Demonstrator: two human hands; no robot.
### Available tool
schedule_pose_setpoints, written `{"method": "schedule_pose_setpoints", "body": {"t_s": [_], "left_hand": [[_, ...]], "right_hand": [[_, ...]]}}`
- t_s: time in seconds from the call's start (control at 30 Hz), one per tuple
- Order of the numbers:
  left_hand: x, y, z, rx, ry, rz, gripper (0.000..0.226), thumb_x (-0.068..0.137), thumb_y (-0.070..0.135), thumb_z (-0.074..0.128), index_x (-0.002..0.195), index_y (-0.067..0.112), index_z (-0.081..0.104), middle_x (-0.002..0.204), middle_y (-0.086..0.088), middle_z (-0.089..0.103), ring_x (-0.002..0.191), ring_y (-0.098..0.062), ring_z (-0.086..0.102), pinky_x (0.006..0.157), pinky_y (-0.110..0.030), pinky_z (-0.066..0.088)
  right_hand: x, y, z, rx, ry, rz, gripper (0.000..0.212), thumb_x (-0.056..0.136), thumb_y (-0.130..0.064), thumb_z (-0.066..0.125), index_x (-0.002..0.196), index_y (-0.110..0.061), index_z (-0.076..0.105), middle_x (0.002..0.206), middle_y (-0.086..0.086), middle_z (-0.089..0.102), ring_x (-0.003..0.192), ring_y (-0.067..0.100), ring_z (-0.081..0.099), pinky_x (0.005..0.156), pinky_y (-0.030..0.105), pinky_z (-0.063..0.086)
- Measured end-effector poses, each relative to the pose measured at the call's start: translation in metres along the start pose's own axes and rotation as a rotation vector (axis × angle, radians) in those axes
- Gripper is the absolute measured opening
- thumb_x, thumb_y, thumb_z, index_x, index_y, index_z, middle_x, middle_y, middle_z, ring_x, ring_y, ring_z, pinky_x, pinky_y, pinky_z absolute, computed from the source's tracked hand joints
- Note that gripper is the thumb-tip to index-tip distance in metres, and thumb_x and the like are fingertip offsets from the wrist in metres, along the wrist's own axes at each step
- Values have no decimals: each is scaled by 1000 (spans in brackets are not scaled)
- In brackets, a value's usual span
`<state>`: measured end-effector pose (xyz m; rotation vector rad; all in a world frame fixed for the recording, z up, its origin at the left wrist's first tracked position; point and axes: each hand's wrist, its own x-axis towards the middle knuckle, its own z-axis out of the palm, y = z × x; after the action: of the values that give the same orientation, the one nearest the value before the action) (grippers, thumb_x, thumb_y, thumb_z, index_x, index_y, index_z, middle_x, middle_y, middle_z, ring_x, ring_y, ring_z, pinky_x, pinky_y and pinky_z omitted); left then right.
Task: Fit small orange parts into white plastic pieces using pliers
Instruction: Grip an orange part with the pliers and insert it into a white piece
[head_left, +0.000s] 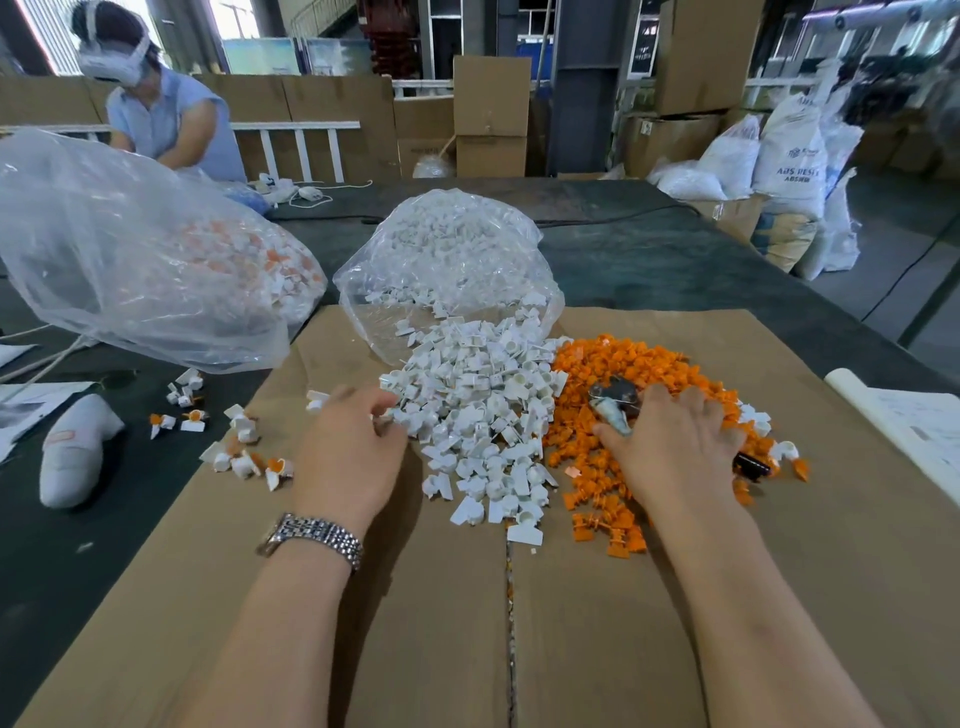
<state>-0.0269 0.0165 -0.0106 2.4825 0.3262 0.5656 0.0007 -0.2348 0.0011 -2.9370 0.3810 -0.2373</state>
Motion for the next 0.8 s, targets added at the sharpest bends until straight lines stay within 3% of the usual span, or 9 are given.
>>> {"method": "schedule_pose_setpoints", "body": {"t_s": [0.1, 0.17, 0.23, 0.3, 0.37, 0.53, 0.63, 0.73, 0.8], "left_hand": [[-2, 4, 6, 80, -134, 62, 35, 93, 20, 65, 128, 22, 66, 124, 1, 60, 107, -18, 58, 89, -33, 49], [-3, 5, 8, 105, -142, 85, 32, 94, 23, 66, 125, 22, 67, 123, 1, 62, 114, -20, 56, 95, -34, 48], [-3, 5, 10, 114, -120, 87, 27, 95, 25, 65, 122, 22, 69, 118, 2, 62, 110, -18, 58, 91, -32, 49], [-3, 6, 11, 103, -111, 84, 23, 96, 26, 65, 118, 23, 70, 113, 3, 62, 103, -17, 59, 86, -31, 49], [-3, 7, 12, 98, -111, 79, 20, 96, 27, 66, 115, 25, 71, 111, 4, 61, 95, -15, 58, 80, -29, 47], [-4, 7, 11, 10, -107, 59, 23, 92, 22, 70, 113, 29, 66, 100, 9, 60, 77, 0, 52, 62, -18, 38], [-4, 9, 10, -120, -100, 23, 23, 91, 18, 72, 110, 28, 66, 98, 10, 60, 81, 3, 54, 63, -13, 38], [-4, 14, 7, -269, -109, 1, 14, 90, 17, 74, 95, 29, 70, 98, 7, 64, 83, -6, 60, 66, -17, 44], [-7, 16, 5, -434, -127, -48, 11, 89, 18, 75, 89, 29, 74, 87, 6, 72, 76, -8, 67, 61, -17, 49]], "right_hand": [[-1, -1, 2, 71, 87, -69, 57, 94, -54, 59, 137, -18, 48, 136, 11, 42, 130, 32, 37, 101, 51, 35], [-2, -2, 1, 130, 202, -202, 29, 97, -39, 60, 123, -26, 58, 128, 1, 47, 126, 23, 36, 94, 44, 30], [-4, -5, -1, 160, 201, -296, 11, 99, -30, 58, 106, -34, 65, 118, -9, 55, 120, 16, 34, 83, 36, 16], [-7, -8, 0, 148, 96, -354, 12, 99, -33, 58, 103, -39, 68, 114, -15, 59, 119, 14, 32, 80, 35, 12], [-9, -9, 3, 132, 14, -391, 14, 98, -43, 59, 106, -40, 70, 111, -16, 58, 119, 16, 33, 85, 39, 19], [-10, -9, 5, 71, -35, -422, 21, 95, -51, 61, 110, -39, 70, 100, -15, 45, 118, 17, 35, 84, 40, 20], [-11, -11, 6, 63, -12, -416, 17, 95, -46, 63, 108, -38, 71, 99, -13, 47, 118, 18, 37, 83, 40, 20], [-9, -11, 5, 157, 81, -384, 15, 99, -38, 59, 109, -38, 71, 110, -12, 57, 118, 16, 41, 81, 36, 17], [-6, -10, 5, 222, 137, -379, 20, 103, -32, 53, 112, -35, 71, 113, -11, 62, 115, 14, 50, 86, 33, 25]]}}
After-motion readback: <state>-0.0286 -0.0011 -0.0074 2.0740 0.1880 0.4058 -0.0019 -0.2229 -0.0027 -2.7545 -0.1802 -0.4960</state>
